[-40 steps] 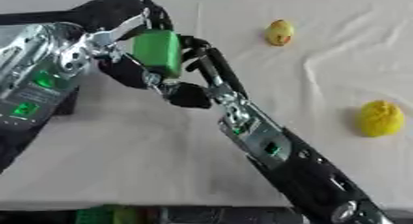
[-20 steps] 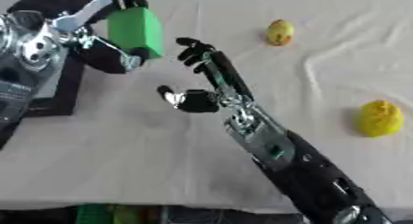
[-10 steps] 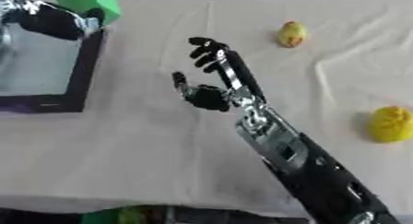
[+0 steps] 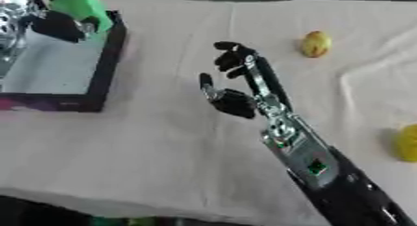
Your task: Pick up the objects with one hand, pass them to the other hand, and then place them into the box on the other side of the table.
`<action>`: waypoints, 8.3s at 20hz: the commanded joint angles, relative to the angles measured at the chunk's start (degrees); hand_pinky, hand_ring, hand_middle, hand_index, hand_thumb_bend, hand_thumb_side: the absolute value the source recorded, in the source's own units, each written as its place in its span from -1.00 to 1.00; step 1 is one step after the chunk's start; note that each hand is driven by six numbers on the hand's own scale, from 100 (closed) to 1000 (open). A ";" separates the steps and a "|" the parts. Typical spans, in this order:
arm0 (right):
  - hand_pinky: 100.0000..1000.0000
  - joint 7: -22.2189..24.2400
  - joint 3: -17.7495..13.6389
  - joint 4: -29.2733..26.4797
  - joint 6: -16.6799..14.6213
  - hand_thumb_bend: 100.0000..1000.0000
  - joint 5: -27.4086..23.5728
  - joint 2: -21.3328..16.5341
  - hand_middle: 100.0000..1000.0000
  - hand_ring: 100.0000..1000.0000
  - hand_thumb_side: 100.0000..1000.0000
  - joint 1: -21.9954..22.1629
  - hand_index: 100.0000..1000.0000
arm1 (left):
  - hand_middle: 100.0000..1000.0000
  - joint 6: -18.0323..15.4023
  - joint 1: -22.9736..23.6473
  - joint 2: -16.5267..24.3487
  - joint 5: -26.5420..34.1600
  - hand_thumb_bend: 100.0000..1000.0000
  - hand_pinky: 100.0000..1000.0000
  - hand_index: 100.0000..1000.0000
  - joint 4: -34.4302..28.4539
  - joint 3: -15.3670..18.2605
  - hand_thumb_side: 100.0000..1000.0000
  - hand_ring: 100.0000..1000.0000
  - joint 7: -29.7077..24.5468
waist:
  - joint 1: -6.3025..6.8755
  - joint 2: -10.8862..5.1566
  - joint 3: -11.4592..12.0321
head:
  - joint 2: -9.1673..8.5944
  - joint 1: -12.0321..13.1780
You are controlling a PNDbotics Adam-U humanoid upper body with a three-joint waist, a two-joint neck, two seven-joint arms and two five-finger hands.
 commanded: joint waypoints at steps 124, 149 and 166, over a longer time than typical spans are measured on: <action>0.70 30.53 -26.04 -13.51 19.81 -0.15 15.81 -39.33 0.54 0.66 -0.86 30.43 0.69 | 0.16 -22.41 11.04 -0.56 37.22 -1.00 0.22 0.47 -1.81 1.85 0.03 0.29 48.48 | -1.03 0.03 -4.06 | -0.90 -12.07; 0.65 24.80 -22.84 -9.65 20.62 -0.40 14.06 -37.54 0.18 0.47 -1.00 28.49 0.38 | 0.19 -22.96 11.19 -1.06 36.87 -1.00 0.21 0.44 -2.13 1.60 0.03 0.29 48.48 | -0.44 0.67 -3.67 | -1.18 -11.94; 0.66 24.66 -22.93 -9.25 20.81 -0.40 18.62 -37.24 0.24 0.47 -1.00 28.80 0.47 | 0.19 -22.68 11.48 -1.03 36.99 -1.00 0.21 0.44 -1.99 1.06 0.05 0.30 47.88 | -0.39 0.79 -3.68 | -1.26 -11.89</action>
